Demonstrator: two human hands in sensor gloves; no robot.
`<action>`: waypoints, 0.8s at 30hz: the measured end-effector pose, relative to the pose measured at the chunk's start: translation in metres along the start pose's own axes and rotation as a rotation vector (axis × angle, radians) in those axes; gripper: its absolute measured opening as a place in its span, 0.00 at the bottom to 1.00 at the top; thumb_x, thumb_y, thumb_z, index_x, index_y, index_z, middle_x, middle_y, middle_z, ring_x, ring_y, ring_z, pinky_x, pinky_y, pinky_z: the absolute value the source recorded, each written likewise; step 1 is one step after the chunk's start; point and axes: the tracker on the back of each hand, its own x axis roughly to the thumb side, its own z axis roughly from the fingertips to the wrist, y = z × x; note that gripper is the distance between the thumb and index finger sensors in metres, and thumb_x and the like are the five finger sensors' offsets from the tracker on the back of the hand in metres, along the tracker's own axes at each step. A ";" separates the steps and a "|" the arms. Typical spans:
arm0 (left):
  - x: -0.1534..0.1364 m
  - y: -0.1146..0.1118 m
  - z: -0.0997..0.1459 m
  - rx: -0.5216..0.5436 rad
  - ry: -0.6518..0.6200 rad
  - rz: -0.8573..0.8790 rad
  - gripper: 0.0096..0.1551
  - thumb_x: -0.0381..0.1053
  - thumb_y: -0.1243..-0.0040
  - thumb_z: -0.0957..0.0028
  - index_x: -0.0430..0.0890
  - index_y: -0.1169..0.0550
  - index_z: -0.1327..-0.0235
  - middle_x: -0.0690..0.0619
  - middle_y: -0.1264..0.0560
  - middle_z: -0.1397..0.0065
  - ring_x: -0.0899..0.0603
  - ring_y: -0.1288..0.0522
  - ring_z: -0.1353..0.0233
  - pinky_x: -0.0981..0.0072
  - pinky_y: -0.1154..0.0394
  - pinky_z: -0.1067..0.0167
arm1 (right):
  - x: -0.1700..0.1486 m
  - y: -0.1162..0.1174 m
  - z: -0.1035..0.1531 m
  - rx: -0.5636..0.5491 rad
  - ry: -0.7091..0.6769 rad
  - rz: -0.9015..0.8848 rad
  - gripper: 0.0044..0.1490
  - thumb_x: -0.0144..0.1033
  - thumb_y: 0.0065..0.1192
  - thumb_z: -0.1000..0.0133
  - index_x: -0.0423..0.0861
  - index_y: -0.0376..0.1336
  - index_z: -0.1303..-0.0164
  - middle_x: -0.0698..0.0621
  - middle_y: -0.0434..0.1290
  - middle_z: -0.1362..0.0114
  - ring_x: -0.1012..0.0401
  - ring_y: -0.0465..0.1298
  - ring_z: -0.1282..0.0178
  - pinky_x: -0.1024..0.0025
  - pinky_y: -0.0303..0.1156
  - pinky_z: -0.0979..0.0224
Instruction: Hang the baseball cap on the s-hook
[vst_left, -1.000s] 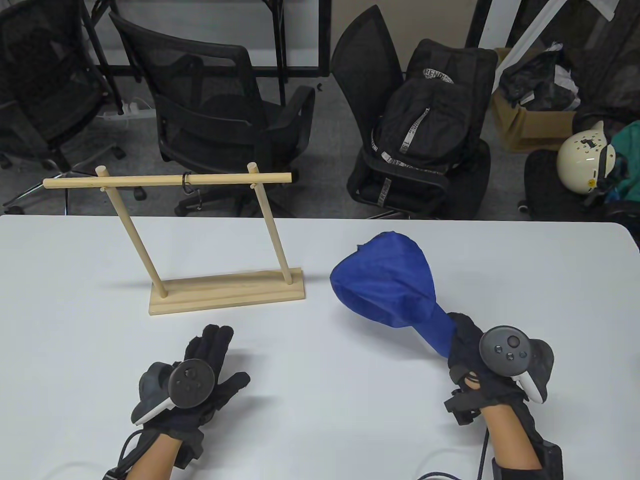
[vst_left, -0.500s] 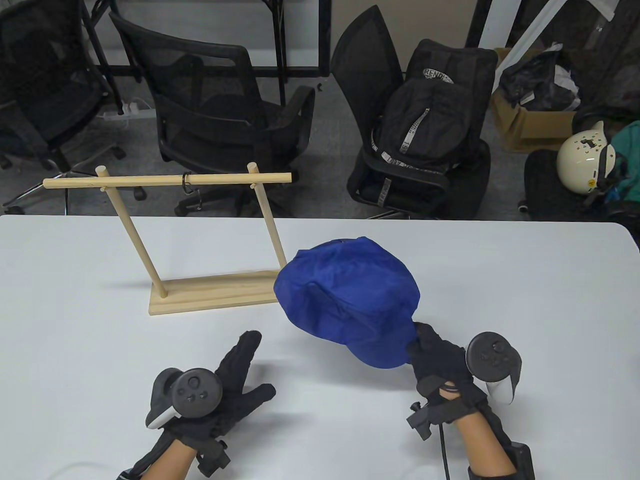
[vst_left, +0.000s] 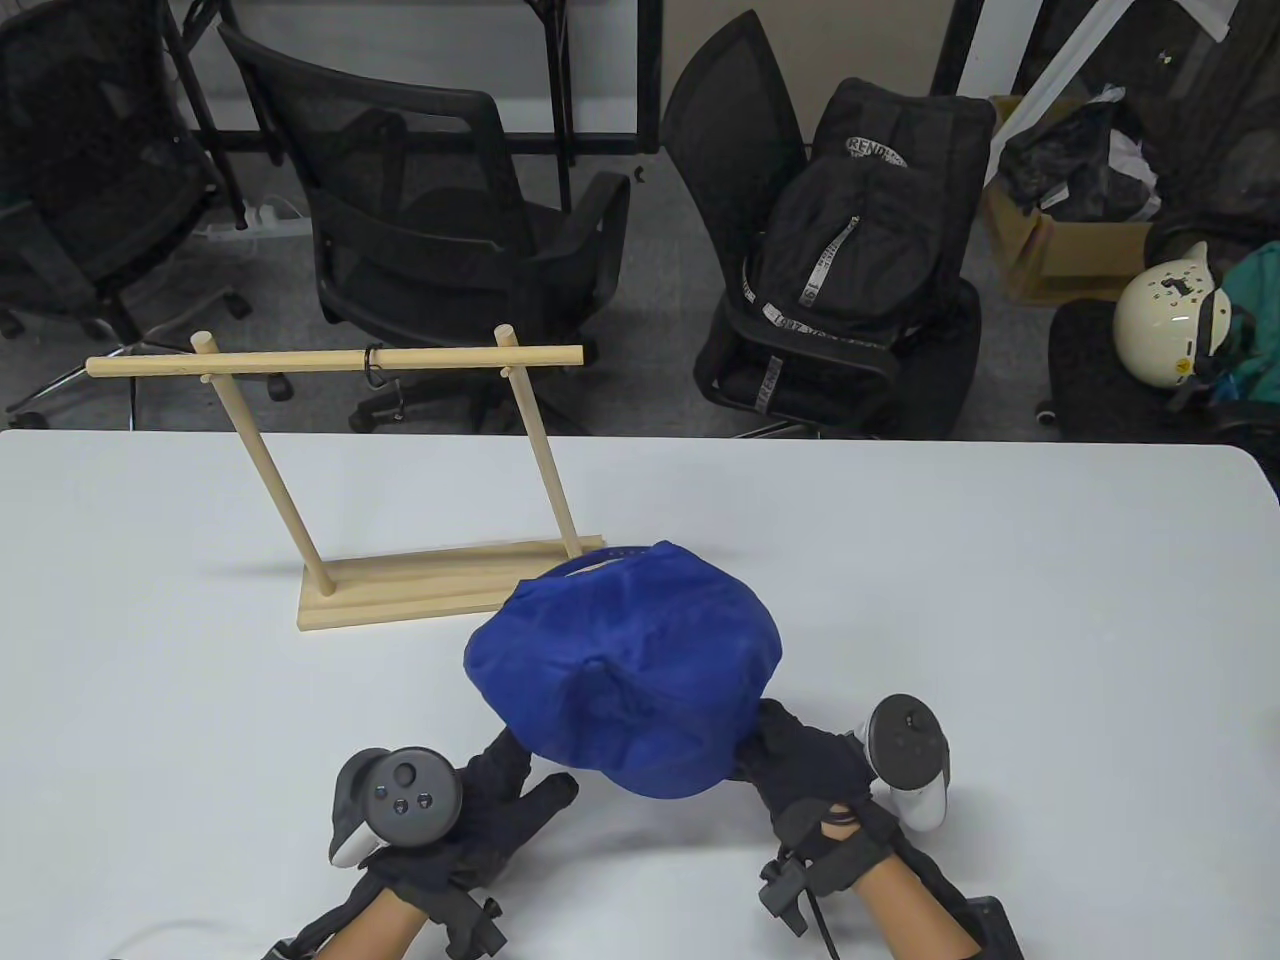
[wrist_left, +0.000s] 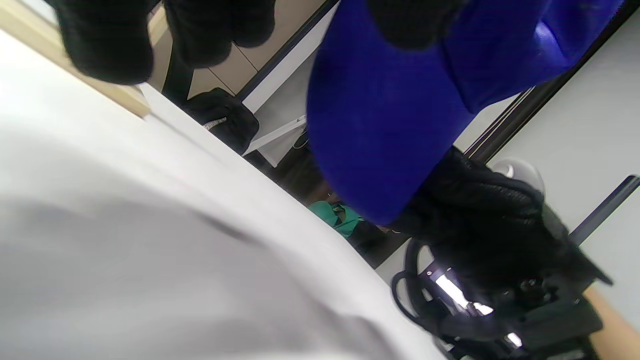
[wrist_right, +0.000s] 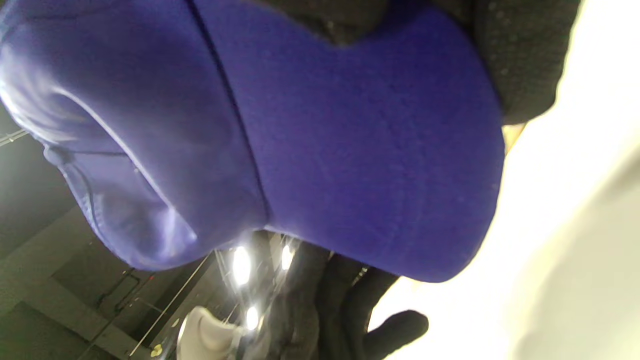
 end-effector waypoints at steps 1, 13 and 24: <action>-0.001 0.000 0.000 0.001 -0.001 0.023 0.54 0.55 0.45 0.35 0.27 0.54 0.12 0.26 0.39 0.11 0.22 0.32 0.18 0.25 0.24 0.37 | -0.002 0.005 0.000 0.014 0.003 -0.010 0.24 0.15 0.54 0.48 0.27 0.62 0.40 0.26 0.72 0.35 0.30 0.78 0.36 0.39 0.79 0.41; -0.019 -0.010 -0.004 -0.051 0.023 0.173 0.37 0.45 0.44 0.35 0.36 0.40 0.15 0.43 0.23 0.25 0.35 0.17 0.27 0.37 0.17 0.37 | -0.033 0.022 0.003 0.051 0.057 -0.028 0.25 0.15 0.53 0.46 0.28 0.60 0.38 0.24 0.68 0.32 0.28 0.74 0.33 0.37 0.76 0.38; -0.026 0.005 0.000 -0.030 0.041 0.167 0.24 0.40 0.45 0.39 0.47 0.28 0.28 0.47 0.20 0.28 0.36 0.16 0.29 0.41 0.15 0.38 | -0.038 0.026 0.003 0.060 0.092 0.189 0.35 0.20 0.57 0.44 0.23 0.54 0.28 0.19 0.64 0.29 0.26 0.70 0.32 0.34 0.71 0.37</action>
